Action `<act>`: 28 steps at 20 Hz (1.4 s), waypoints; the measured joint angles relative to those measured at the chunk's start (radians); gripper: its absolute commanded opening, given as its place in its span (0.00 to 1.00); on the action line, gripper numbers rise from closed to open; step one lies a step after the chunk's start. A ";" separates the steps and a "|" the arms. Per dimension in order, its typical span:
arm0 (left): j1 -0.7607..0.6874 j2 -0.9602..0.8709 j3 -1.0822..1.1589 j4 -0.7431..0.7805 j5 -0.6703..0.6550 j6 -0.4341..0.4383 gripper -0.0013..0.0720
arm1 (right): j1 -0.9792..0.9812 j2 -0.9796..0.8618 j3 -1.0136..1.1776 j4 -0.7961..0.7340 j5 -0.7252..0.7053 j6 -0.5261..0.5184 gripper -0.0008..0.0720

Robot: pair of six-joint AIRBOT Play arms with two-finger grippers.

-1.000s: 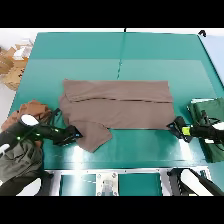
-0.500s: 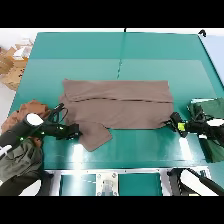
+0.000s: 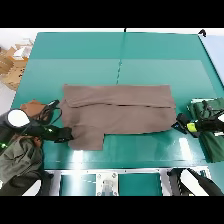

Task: Fold the shirts.

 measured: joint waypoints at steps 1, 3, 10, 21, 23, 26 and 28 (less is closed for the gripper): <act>0.000 0.002 0.027 0.007 -0.005 -0.003 0.05 | 0.000 0.007 0.026 0.002 0.011 0.005 0.03; 0.000 -0.010 0.096 0.024 -0.006 -0.009 0.05 | 0.000 0.007 0.082 0.028 0.016 0.010 0.03; 0.000 -0.266 0.433 0.114 0.069 0.002 0.05 | 0.074 -0.197 0.346 0.114 -0.046 -0.002 0.03; 0.000 -0.886 0.972 0.195 0.254 0.025 0.85 | 0.168 -0.840 0.849 0.209 -0.169 -0.015 0.46; 0.008 -0.931 1.017 0.195 0.324 0.022 0.85 | 0.160 -0.904 0.944 0.231 -0.165 -0.042 0.46; 0.046 -0.958 1.107 0.198 0.319 0.011 0.85 | 0.103 -0.949 1.073 0.242 -0.076 -0.132 0.69; 0.077 -0.967 1.160 0.199 0.243 0.007 0.85 | 0.053 -0.967 1.117 0.226 0.020 -0.185 0.71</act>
